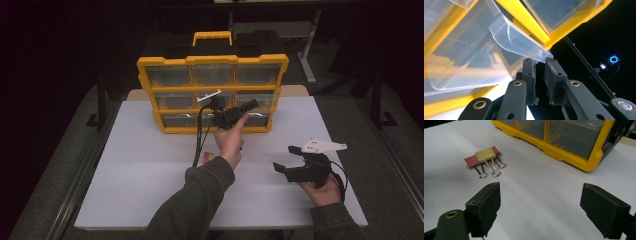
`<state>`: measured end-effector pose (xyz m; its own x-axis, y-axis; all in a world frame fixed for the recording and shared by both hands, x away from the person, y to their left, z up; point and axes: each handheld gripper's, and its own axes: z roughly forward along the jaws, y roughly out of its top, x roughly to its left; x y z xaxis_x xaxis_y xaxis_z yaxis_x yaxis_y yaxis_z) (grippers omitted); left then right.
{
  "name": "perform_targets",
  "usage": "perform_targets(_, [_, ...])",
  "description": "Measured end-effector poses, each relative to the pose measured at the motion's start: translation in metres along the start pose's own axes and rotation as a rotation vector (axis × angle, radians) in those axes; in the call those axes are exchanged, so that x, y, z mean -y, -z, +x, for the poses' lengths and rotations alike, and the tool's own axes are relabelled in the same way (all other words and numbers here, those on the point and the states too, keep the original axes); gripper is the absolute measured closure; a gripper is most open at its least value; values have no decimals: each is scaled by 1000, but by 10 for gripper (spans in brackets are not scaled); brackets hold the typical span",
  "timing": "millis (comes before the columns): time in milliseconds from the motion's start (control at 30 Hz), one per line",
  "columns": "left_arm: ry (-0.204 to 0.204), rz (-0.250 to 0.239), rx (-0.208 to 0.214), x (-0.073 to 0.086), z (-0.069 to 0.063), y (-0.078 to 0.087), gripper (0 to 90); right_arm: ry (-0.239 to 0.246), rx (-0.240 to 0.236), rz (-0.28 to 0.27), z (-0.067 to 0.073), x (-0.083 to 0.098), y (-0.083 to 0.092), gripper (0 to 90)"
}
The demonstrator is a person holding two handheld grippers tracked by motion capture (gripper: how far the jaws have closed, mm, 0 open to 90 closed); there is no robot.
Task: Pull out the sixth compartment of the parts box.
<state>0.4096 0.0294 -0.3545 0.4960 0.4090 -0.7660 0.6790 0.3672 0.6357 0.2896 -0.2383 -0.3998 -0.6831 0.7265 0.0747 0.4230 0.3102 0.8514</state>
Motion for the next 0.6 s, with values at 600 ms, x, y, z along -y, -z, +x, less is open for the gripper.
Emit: perform_targets(600, [-54,31,8,7,-6,9,789,4,1,22,1,1,-3,155])
